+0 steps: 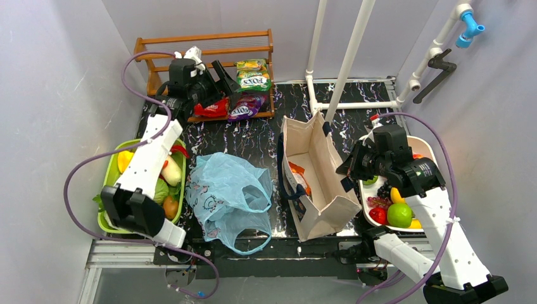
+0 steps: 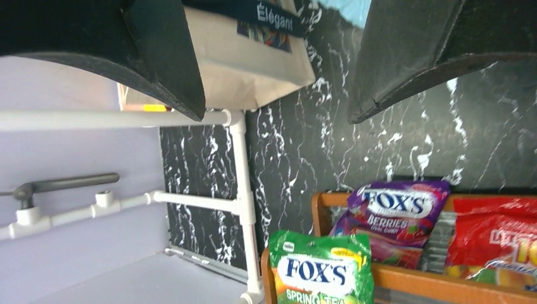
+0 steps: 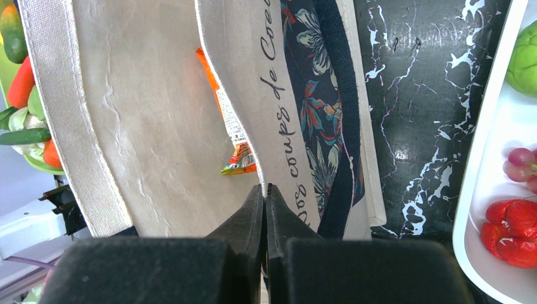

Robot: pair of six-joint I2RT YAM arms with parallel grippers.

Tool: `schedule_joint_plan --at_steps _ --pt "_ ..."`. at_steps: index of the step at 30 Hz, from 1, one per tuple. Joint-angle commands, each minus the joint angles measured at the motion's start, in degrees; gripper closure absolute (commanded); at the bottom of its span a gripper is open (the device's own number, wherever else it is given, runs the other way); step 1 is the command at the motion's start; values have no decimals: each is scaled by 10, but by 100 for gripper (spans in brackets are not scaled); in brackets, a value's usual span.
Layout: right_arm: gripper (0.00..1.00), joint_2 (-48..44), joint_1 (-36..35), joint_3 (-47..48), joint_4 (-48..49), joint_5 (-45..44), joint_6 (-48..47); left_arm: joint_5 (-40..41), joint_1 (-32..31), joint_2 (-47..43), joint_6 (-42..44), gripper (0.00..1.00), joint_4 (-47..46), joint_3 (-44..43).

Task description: Place the food into the grocery bag and tie it

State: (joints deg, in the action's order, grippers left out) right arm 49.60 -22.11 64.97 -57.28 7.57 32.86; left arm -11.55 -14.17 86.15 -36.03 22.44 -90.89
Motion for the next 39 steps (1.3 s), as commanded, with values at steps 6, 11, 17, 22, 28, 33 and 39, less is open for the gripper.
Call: schedule_joint_plan --at_steps 6,11,17,22,28,33,39 --pt "99 12 1 -9 -3 9 -9 -51 38 123 -66 26 -151 -10" --pt "99 11 1 -11 -5 4 -23 -46 41 172 -67 28 -218 -1" --pt "99 15 1 -14 -12 -4 -32 -53 41 229 -80 35 -273 -20" --pt "99 14 1 -10 -16 -5 -34 -47 41 267 -101 38 -277 -37" --pt "99 19 1 -13 -16 -3 -34 -59 41 282 -121 39 -320 -36" --pt "99 19 1 -15 -17 -3 -35 -69 41 293 -132 48 -330 -49" --pt "99 20 1 -2 -26 -8 -40 -77 41 306 -159 56 -355 -55"
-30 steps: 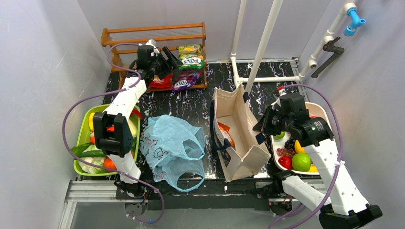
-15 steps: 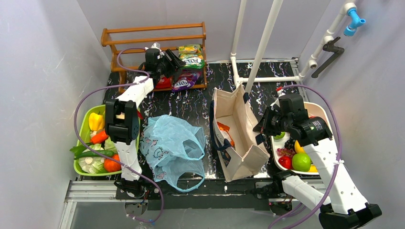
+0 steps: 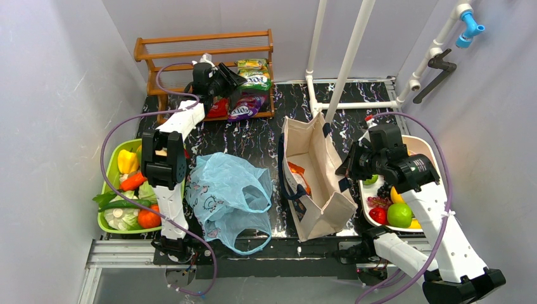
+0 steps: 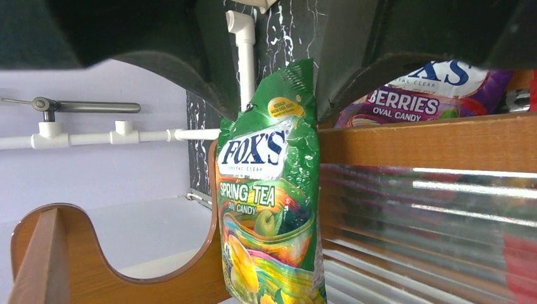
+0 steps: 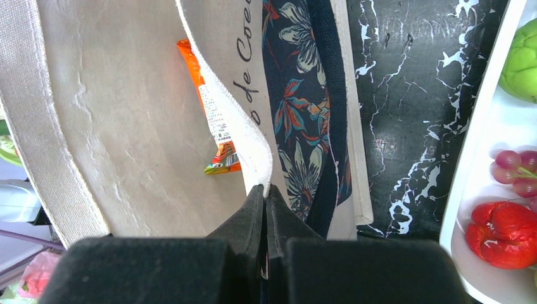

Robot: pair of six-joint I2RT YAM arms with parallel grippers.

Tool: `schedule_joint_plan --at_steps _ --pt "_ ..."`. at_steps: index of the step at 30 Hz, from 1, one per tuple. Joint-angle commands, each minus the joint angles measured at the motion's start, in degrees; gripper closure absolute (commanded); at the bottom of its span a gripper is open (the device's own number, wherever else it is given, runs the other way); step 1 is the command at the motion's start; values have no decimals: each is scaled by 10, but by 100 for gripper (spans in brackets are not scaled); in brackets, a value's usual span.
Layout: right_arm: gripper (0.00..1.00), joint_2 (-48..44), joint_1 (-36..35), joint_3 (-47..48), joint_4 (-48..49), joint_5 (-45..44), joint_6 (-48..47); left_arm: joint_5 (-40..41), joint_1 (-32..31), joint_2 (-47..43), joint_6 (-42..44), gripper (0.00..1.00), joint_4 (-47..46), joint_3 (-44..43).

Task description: Place the food into the grocery bag and tie it

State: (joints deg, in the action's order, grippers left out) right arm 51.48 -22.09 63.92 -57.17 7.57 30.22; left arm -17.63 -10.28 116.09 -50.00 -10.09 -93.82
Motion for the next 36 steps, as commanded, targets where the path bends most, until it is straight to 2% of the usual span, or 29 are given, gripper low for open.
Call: schedule_joint_plan --at_steps 1,6,10,12,15,20,23,25,26,27,36 --pt "99 0 1 9 -29 -9 -13 -15 2 8 -21 56 -29 -29" --pt "99 -3 1 6 -30 -9 -13 -11 1 18 -27 57 -23 -38" --pt "99 -4 1 4 -31 -9 -14 -20 1 27 -50 68 -55 -35" --pt "99 -3 1 5 -32 -11 -13 -43 0 38 -70 71 -71 -49" --pt "99 -6 1 7 -37 -13 -14 -59 -5 55 -80 66 -75 -75" --pt "99 -9 1 12 -47 -19 -15 -57 -12 69 -94 63 -89 -91" --pt "99 -9 1 14 -50 -21 -15 -60 -13 76 -101 71 -92 -97" --pt "99 -10 1 14 -51 -20 -14 -61 -14 74 -103 84 -93 -95" --pt "99 -10 1 14 -51 -19 -14 -61 -14 72 -103 96 -94 -92" --pt "99 -9 1 14 -51 -18 -13 -61 -14 67 -103 100 -92 -88" --pt "99 1 1 39 -61 -29 -13 -70 -14 -21 -88 100 -81 -32"
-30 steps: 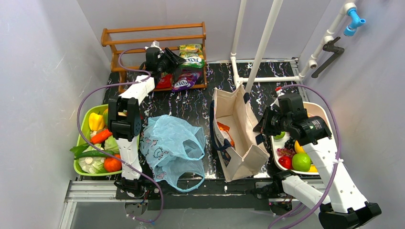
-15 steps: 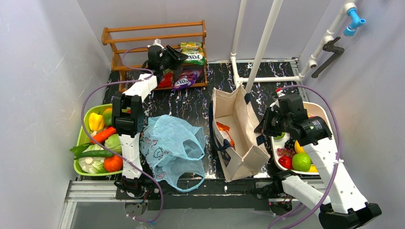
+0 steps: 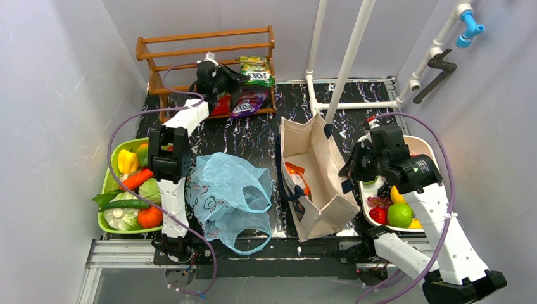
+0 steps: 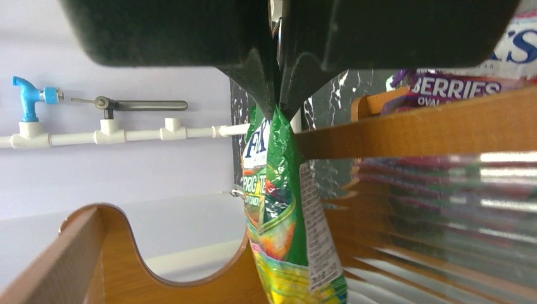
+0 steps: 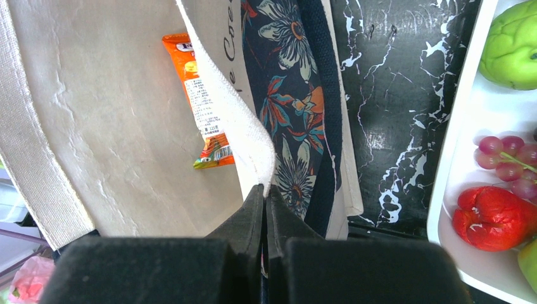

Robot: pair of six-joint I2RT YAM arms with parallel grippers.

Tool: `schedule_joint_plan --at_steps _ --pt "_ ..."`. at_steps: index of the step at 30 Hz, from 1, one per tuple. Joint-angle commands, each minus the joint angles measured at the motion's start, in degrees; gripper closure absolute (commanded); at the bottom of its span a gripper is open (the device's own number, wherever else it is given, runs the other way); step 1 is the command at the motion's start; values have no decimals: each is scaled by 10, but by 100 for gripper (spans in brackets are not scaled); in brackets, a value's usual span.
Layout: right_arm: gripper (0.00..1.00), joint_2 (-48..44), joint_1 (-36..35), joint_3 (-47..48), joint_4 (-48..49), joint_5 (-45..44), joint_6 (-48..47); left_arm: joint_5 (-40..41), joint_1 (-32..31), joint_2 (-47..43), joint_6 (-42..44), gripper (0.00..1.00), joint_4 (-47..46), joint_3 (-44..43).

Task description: Place the food into the grocery bag and tie it

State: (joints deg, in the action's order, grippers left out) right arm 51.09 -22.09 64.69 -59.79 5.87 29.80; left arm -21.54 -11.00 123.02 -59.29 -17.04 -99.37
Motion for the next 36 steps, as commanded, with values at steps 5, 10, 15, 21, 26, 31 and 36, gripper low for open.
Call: schedule_joint_plan --at_steps 5,10,15,21,26,31,36 --pt "99 15 1 47 -38 -15 -9 -38 -9 -170 9 100 -15 75" --pt "99 19 1 48 -40 -20 -8 -45 -15 -249 21 100 4 109" --pt "99 19 1 49 -40 -30 -2 -49 -20 -334 -37 100 -18 164" --pt "99 17 1 50 -39 -37 2 -12 -64 -431 18 100 72 148" --pt "99 20 1 50 -40 -35 3 -4 -109 -472 59 100 138 119" --pt "99 22 1 51 -42 -35 3 8 -163 -510 75 100 157 124" --pt "99 27 1 50 -42 -36 3 15 -229 -517 94 100 167 124"
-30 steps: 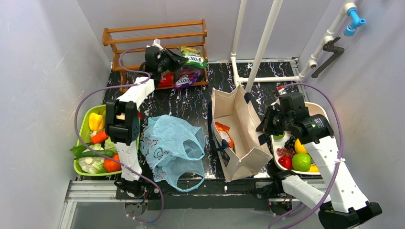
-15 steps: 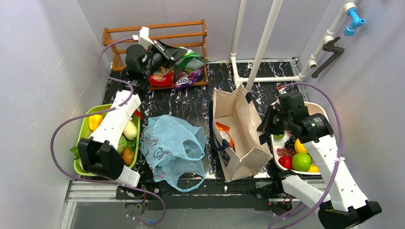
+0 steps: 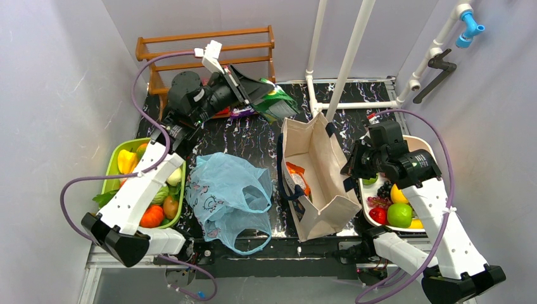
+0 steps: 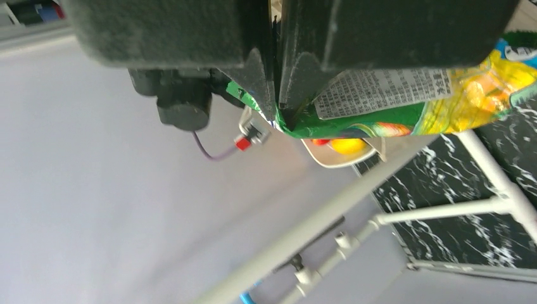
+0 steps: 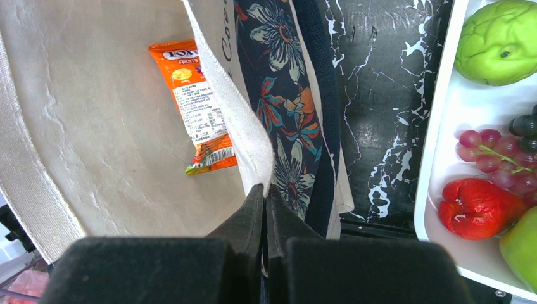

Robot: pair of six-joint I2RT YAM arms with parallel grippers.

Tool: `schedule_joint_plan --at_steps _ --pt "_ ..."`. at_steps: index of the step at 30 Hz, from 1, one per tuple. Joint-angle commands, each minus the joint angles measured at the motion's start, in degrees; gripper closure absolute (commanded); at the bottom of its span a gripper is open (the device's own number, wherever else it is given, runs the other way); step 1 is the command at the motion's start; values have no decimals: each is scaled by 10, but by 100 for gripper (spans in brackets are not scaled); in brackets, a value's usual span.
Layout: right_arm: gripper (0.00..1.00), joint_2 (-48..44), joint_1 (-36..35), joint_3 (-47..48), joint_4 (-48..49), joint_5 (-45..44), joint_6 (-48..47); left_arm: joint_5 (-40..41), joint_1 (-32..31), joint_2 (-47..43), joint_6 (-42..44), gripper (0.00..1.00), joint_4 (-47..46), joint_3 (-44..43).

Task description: Place the food into the grocery bag and tie it

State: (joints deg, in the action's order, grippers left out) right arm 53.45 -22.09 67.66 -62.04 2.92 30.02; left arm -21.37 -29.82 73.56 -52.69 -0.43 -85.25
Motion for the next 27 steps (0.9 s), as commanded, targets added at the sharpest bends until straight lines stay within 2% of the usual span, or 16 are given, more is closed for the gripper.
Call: schedule_joint_plan --at_steps 1,10,25,26,27 --pt "99 4 1 20 -20 -8 0 12 -54 -21 32 100 1 -18" --pt "99 1 1 20 -23 -10 2 20 -151 -14 70 100 1 5" --pt "99 -5 1 14 -23 -11 3 32 -193 9 93 100 26 30" --pt "99 -5 1 13 -23 -12 2 32 -194 10 96 97 30 29" --pt "99 -6 1 13 -23 -12 3 34 -194 12 96 84 34 28"
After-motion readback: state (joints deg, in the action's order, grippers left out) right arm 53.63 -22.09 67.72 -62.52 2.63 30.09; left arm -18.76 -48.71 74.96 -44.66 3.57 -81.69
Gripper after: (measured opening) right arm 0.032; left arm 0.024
